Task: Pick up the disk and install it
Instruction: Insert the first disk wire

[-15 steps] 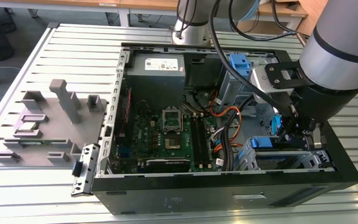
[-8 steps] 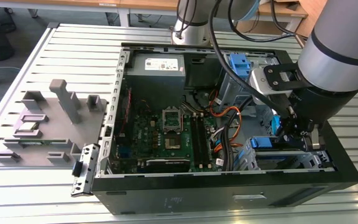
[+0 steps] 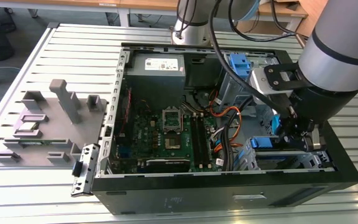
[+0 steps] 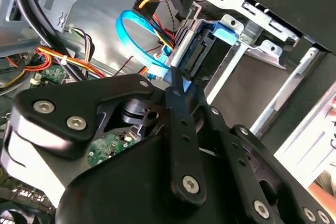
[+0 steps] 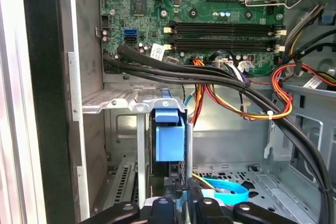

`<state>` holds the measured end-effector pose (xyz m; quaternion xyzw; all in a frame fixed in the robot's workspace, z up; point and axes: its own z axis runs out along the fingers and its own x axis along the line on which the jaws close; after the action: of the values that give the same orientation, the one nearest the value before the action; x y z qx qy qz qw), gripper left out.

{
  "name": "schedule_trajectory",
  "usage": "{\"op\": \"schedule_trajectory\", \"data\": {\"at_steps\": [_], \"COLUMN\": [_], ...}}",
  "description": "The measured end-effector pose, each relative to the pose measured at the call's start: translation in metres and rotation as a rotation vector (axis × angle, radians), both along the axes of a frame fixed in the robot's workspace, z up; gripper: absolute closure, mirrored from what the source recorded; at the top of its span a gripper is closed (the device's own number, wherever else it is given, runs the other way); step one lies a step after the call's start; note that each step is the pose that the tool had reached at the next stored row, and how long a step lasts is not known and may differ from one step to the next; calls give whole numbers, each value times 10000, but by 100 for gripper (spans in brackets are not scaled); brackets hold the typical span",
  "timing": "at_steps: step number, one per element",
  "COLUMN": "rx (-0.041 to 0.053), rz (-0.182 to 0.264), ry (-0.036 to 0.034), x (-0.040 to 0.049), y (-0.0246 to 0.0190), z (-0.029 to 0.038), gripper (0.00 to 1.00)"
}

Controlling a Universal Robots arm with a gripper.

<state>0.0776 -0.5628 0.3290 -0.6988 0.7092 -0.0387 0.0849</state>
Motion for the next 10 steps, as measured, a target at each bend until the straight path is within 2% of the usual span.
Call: {"op": "schedule_trajectory", "data": {"at_steps": [7, 10], "rx": [16, 19], "rz": [0, 1], "ry": [1, 0], "x": [0, 0], "y": [0, 0], "z": [233, 259], "gripper": [76, 76]}}
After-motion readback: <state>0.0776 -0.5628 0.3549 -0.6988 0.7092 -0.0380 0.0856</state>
